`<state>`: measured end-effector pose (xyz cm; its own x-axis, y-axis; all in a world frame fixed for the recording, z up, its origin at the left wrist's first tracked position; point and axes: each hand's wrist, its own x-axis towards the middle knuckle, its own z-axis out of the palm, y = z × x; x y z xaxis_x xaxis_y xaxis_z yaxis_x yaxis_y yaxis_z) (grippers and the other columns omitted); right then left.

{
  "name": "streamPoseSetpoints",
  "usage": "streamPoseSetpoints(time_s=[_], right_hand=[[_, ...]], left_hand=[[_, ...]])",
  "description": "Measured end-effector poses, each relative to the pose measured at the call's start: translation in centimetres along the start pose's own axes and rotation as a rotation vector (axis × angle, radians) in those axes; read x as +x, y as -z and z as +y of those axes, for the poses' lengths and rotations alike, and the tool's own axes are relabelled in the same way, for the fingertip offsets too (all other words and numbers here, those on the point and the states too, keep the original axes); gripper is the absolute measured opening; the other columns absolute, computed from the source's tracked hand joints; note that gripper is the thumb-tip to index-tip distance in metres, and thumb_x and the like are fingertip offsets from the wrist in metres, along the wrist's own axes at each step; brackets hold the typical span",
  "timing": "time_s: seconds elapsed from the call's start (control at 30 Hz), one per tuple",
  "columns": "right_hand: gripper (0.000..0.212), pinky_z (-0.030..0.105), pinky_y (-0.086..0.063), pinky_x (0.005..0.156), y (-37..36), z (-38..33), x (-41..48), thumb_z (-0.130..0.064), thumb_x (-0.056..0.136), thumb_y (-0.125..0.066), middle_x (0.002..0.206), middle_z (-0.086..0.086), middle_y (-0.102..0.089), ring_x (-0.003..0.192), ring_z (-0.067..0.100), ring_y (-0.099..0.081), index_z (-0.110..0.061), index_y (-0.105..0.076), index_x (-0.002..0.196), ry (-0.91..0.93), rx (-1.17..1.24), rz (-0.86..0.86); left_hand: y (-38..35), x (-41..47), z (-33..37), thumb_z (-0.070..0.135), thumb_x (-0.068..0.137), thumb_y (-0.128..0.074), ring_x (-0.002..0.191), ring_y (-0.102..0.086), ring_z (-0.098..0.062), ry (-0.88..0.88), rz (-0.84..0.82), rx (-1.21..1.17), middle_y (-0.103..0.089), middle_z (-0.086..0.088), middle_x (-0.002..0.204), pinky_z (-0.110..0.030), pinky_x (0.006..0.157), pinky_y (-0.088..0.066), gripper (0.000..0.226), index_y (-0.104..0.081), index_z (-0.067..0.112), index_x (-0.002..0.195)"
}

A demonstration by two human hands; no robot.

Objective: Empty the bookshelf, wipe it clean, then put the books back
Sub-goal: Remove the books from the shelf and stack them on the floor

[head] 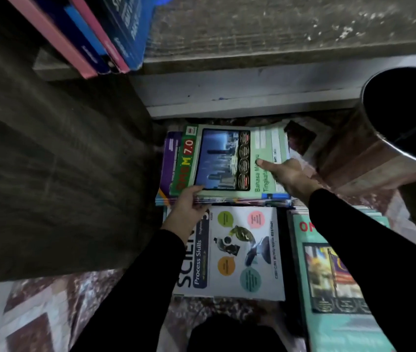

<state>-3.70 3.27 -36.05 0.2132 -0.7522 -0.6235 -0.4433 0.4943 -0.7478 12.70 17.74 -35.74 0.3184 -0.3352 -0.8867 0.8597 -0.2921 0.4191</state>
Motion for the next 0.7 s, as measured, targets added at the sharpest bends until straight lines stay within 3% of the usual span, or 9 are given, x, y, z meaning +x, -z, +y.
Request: streamPoseSetpoints(time_s=[0.1, 0.13, 0.23, 0.3, 0.37, 0.43, 0.47, 0.57, 0.7], right_hand=[[0.056, 0.013, -0.020, 0.031, -0.3, -1.3, 1.0, -0.034, 0.079, -0.076, 0.027, -0.007, -0.033, 0.022, 0.009, -0.023, -0.014, -0.035, 0.047, 0.067, -0.105, 0.051], [0.053, 0.012, -0.020, 0.031, -0.3, -1.6, 1.3, -0.033, 0.079, -0.076, 0.028, -0.006, -0.035, 0.022, 0.009, -0.025, -0.014, -0.039, 0.047, 0.063, -0.141, 0.051], [0.037, 0.014, -0.024, 0.033, -0.2, -2.0, 1.6, -0.017, 0.080, -0.070, 0.034, -0.003, -0.042, 0.028, 0.010, -0.033, -0.011, -0.048, 0.050, 0.055, -0.205, -0.026], [0.028, 0.015, -0.033, 0.036, -0.1, -1.6, 1.6, -0.010, 0.077, -0.070, 0.041, 0.000, -0.050, 0.034, 0.012, -0.042, -0.007, -0.053, 0.054, 0.078, -0.306, -0.043], [0.011, 0.024, -0.050, 0.055, -0.2, -0.9, 1.7, -0.005, 0.074, -0.072, 0.067, 0.008, -0.063, 0.059, 0.018, -0.059, -0.004, -0.061, 0.075, 0.117, -0.418, 0.032], [0.037, 0.038, -0.052, 0.086, -0.3, -0.2, 2.2, -0.006, 0.078, -0.068, 0.106, 0.016, -0.061, 0.096, 0.029, -0.060, -0.005, -0.054, 0.112, 0.155, -0.516, 0.154], [0.041, 0.042, -0.048, 0.094, -0.4, -0.2, 2.1, -0.008, 0.081, -0.064, 0.116, 0.018, -0.057, 0.106, 0.033, -0.056, -0.005, -0.050, 0.119, 0.174, -0.552, 0.188], [0.042, 0.040, -0.044, 0.098, -0.6, -0.5, 0.7, -0.011, 0.084, -0.061, 0.125, 0.023, -0.051, 0.114, 0.037, -0.051, -0.004, -0.049, 0.124, 0.231, -0.639, 0.222], [0.032, 0.036, -0.043, 0.098, -0.8, -1.1, -1.8, -0.022, 0.093, -0.053, 0.125, 0.023, -0.051, 0.114, 0.036, -0.050, -0.005, -0.056, 0.120, 0.257, -0.801, 0.166]], left_hand=[[-0.3, 0.5, 0.8, 0.010, 0.091, -0.060, 0.073, -0.053, -0.019, -0.036, 0.031, 0.140, -0.055, -0.007, 0.084, -0.031, 0.089, -0.048, 0.010, -0.059, 0.008, 0.081], [-0.3, 0.6, 0.9, 0.014, 0.089, -0.064, 0.070, -0.055, -0.017, -0.051, 0.042, 0.196, -0.056, -0.006, 0.084, -0.029, 0.082, -0.051, 0.007, -0.061, 0.010, 0.084], [0.6, 0.7, 1.4, 0.033, 0.080, -0.074, 0.062, -0.060, -0.014, -0.103, 0.080, 0.415, -0.064, -0.005, 0.066, -0.027, 0.058, -0.054, 0.026, -0.061, 0.011, 0.086], [1.3, 0.9, 1.5, 0.038, 0.078, -0.074, 0.058, -0.060, -0.016, -0.107, 0.091, 0.507, -0.063, -0.006, 0.057, -0.028, 0.053, -0.053, 0.034, -0.057, 0.008, 0.082], [1.7, 0.9, 1.3, 0.036, 0.080, -0.073, 0.059, -0.061, -0.018, -0.102, 0.104, 0.538, -0.062, -0.009, 0.067, -0.032, 0.057, -0.053, 0.036, -0.055, 0.006, 0.087], [1.9, 0.8, 1.0, 0.034, 0.083, -0.071, 0.049, -0.061, -0.016, -0.137, 0.133, 0.589, -0.061, -0.010, 0.068, -0.029, 0.051, -0.054, 0.033, -0.055, 0.006, 0.086], [2.0, 0.6, 1.0, 0.032, 0.085, -0.070, 0.042, -0.058, -0.014, -0.155, 0.141, 0.620, -0.060, -0.010, 0.065, -0.025, 0.045, -0.052, 0.030, -0.055, 0.006, 0.081], [2.0, -0.3, 1.0, 0.024, 0.088, -0.066, 0.046, -0.056, -0.017, -0.180, 0.114, 0.710, -0.057, -0.009, 0.063, -0.023, 0.047, -0.047, 0.024, -0.054, 0.006, 0.078], [2.1, -1.9, 1.6, 0.026, 0.086, -0.068, 0.060, -0.061, -0.017, -0.297, 0.141, 0.858, -0.064, -0.006, 0.073, -0.025, 0.057, -0.047, 0.026, -0.061, 0.004, 0.097]])
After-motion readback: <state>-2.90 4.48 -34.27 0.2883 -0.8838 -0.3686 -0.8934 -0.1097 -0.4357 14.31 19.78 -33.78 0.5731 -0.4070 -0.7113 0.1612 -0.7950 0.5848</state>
